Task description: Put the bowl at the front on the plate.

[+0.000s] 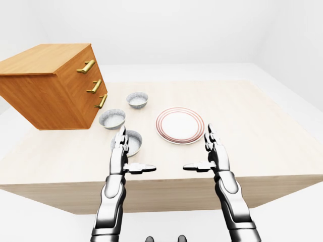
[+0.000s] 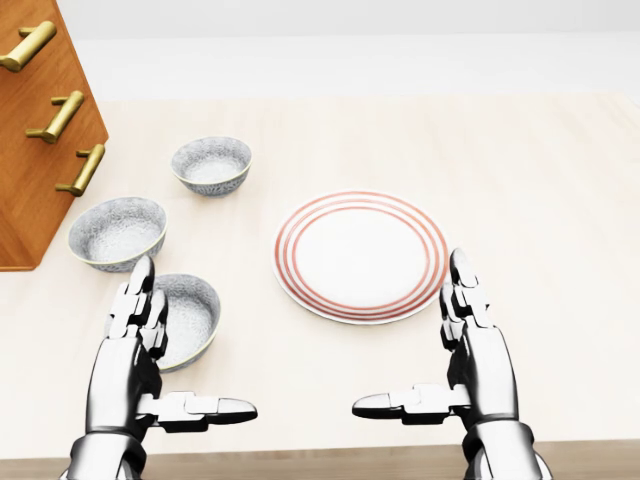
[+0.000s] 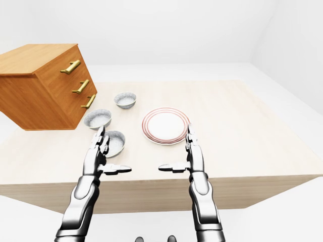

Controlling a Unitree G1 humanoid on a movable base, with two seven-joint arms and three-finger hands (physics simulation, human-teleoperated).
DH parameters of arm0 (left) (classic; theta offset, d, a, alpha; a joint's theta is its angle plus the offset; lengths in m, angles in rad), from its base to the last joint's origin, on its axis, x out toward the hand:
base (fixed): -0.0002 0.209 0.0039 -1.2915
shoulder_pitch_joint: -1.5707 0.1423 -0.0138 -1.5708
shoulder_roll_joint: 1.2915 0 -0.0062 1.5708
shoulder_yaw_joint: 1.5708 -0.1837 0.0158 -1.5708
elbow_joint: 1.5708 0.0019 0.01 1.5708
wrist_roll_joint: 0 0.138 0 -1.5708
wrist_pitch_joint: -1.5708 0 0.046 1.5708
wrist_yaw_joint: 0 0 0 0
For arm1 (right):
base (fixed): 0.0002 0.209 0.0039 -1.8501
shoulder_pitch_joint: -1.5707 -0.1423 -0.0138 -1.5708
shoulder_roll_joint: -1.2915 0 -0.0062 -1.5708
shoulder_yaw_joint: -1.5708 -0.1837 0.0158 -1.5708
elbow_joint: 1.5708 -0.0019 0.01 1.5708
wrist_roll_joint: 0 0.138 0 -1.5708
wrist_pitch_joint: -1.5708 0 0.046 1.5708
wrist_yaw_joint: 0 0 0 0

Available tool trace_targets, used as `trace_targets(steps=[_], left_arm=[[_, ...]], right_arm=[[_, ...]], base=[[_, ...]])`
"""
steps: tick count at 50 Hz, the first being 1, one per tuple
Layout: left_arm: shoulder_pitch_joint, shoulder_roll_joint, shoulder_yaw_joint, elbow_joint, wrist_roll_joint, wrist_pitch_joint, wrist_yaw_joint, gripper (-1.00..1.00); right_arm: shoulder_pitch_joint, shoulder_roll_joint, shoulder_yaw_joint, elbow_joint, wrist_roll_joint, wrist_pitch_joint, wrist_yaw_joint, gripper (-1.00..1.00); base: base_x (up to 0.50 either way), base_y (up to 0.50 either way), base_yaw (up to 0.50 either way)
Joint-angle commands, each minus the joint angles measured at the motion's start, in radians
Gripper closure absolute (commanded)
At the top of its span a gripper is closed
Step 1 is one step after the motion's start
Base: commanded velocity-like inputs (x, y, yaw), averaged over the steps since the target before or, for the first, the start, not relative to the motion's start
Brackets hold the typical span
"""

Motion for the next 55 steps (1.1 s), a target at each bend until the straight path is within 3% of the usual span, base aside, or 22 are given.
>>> trace_targets(steps=[1, 2, 3, 11, 12, 18, 21, 22, 24, 28, 30, 36, 38, 40, 41, 44, 45, 46, 51, 52, 53, 55], left_arm=[[0.0, 0.011, 0.024, -0.011, -0.013, 0.009, -0.02, -1.0], [0.0, 0.01, 0.026, -0.016, -0.014, 0.009, -0.017, -1.0], [-0.009, 0.01, 0.037, -0.004, -0.019, -0.008, -0.005, -1.0], [-0.016, 0.011, 0.044, -0.019, -0.037, -0.004, 0.019, -1.0], [-0.024, 0.009, 0.053, -0.006, -0.037, -0.022, 0.038, -1.0], [-0.073, 0.015, 0.088, 0.019, -0.066, -0.02, 0.131, -1.0], [-0.077, 0.017, 0.102, -0.019, -0.076, 0.002, 0.192, -1.0], [-0.08, 0.017, 0.105, -0.014, -0.087, 0.0, 0.2, -1.0], [-0.106, 0.022, 0.117, 0.028, -0.082, -0.03, 0.25, -1.0], [-0.109, 0.029, 0.122, 0.003, -0.104, 0.004, 0.288, -1.0], [-0.127, 0.031, 0.132, 0.039, -0.107, -0.016, 0.323, -1.0], [-0.112, 0.033, 0.144, -0.014, -0.141, -0.011, 0.382, -1.0], [-0.133, 0.034, 0.156, 0.02, -0.131, -0.047, 0.429, -1.0], [-0.13, 0.04, 0.157, -0.001, -0.149, -0.021, 0.434, -1.0], [-0.13, 0.037, 0.163, 0.002, -0.156, -0.032, 0.448, -1.0], [-0.118, 0.031, 0.172, -0.031, -0.165, -0.016, 0.494, -1.0], [-0.102, 0.027, 0.17, -0.055, -0.149, 0.009, 0.529, -1.0], [-0.095, 0.024, 0.169, -0.067, -0.146, 0.001, 0.538, -1.0], [-0.099, 0.025, 0.177, -0.085, -0.152, 0.022, 0.538, -1.0], [-0.117, 0.031, 0.185, -0.038, -0.137, -0.005, 0.538, -1.0], [-0.123, 0.033, 0.192, -0.034, -0.141, -0.008, 0.538, -1.0], [-0.127, 0.038, 0.202, -0.039, -0.172, 0.015, 0.538, -1.0]], right_arm=[[-0.003, -0.012, -0.026, 0.006, 0.013, -0.001, 0.022, -1.0], [-0.003, -0.012, -0.026, 0.008, 0.014, -0.003, 0.022, -1.0], [-0.002, -0.011, -0.024, 0.006, 0.013, -0.003, 0.021, -1.0], [-0.005, -0.012, -0.027, 0.016, 0.015, -0.008, 0.02, -1.0], [-0.005, -0.012, -0.026, 0.009, 0.015, -0.002, 0.019, -1.0], [-0.005, -0.011, -0.026, 0.006, 0.016, 0.002, 0.017, -1.0], [-0.006, -0.012, -0.026, 0.009, 0.017, 0.0, 0.017, -1.0], [-0.005, -0.012, -0.026, 0.006, 0.017, 0.003, 0.017, -1.0], [-0.006, -0.012, -0.026, 0.009, 0.017, 0.001, 0.017, -1.0], [-0.006, -0.012, -0.026, 0.01, 0.017, -0.001, 0.017, -1.0], [-0.007, -0.012, -0.027, 0.017, 0.017, -0.007, 0.017, -1.0], [-0.008, -0.013, -0.028, 0.02, 0.017, -0.007, 0.016, -1.0], [-0.009, -0.013, -0.028, 0.016, 0.017, -0.002, 0.014, -1.0], [-0.009, -0.013, -0.029, 0.024, 0.018, -0.01, 0.015, -1.0], [-0.007, -0.013, -0.027, 0.017, 0.017, -0.005, 0.015, -1.0], [-0.007, -0.012, -0.027, 0.016, 0.017, -0.003, 0.014, -1.0], [-0.008, -0.013, -0.029, 0.024, 0.017, -0.01, 0.014, -1.0], [-0.01, -0.013, -0.03, 0.028, 0.018, -0.013, 0.015, -1.0], [-0.011, -0.013, -0.029, 0.024, 0.017, -0.004, 0.013, -1.0], [-0.012, -0.013, -0.028, 0.022, 0.015, -0.002, 0.011, -1.0], [-0.012, -0.013, -0.028, 0.023, 0.015, -0.001, 0.011, -1.0], [-0.015, -0.014, -0.03, 0.032, 0.016, -0.007, 0.013, -1.0]], base=[[0.0, 0.0, 0.0], [0.0, 0.0, 0.0], [0.0, 0.0, 0.0], [0.0, 0.0, 0.0], [0.0, 0.0, 0.0], [0.0, 0.0, 0.0], [0.0, 0.0, 0.0], [0.0, 0.0, 0.0], [0.0, 0.0, 0.0], [0.0, 0.0, 0.0], [0.0, 0.0, 0.0], [0.0, 0.0, 0.0], [0.0, 0.0, 0.0], [0.0, 0.0, 0.0], [0.0, 0.0, 0.0], [0.0, 0.0, 0.0], [0.0, 0.0, 0.0], [0.0, 0.0, 0.0], [0.0, 0.0, 0.0], [0.0, 0.0, 0.0], [0.0, 0.0, 0.0], [0.0, 0.0, 0.0]])
